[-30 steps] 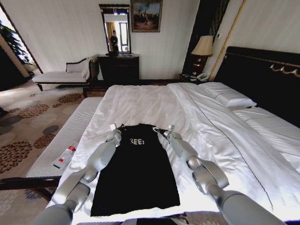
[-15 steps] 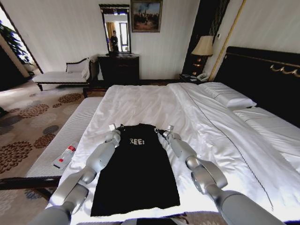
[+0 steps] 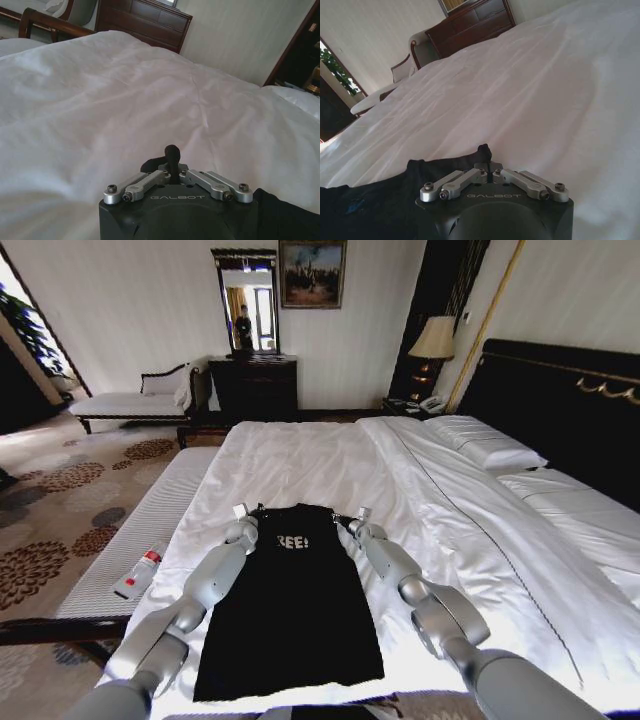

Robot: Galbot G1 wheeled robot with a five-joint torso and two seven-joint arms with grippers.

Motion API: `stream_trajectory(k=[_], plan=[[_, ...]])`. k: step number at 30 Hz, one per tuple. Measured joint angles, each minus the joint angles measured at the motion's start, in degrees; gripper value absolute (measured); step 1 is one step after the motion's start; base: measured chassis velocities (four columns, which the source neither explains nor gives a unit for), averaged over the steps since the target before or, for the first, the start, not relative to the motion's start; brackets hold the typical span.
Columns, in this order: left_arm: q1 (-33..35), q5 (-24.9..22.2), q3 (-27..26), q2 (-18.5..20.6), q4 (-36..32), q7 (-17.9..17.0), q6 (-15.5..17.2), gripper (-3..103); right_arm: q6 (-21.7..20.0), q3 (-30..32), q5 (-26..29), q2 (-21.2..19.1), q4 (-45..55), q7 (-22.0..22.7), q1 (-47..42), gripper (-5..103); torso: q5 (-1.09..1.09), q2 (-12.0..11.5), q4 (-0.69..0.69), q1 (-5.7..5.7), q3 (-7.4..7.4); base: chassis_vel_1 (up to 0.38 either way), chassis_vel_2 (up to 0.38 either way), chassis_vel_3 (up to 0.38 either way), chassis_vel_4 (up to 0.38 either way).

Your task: Fold the clothes on the bed.

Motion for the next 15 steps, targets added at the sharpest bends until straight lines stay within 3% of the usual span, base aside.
stream_trajectory(k=[9,15], plan=[[-2.3,-1.9,0.1,1.9,-3.4,-0.9,0.1,2,-0.6,-6.3,7.6,-6.3,15.5,6.9,-0.8,0,0.00,0.0,0.00,0.00,0.00,0.000,0.000,0.000,0.000],[-5.8,-3.3,1.0,2.9,-3.5,-1.1,0.2,2,0.1,-7.2,9.6,-9.4,20.5,12.2,0.6,0,-0.01,0.0,0.01,0.00,0.00,0.000,0.000,0.000,0.000]])
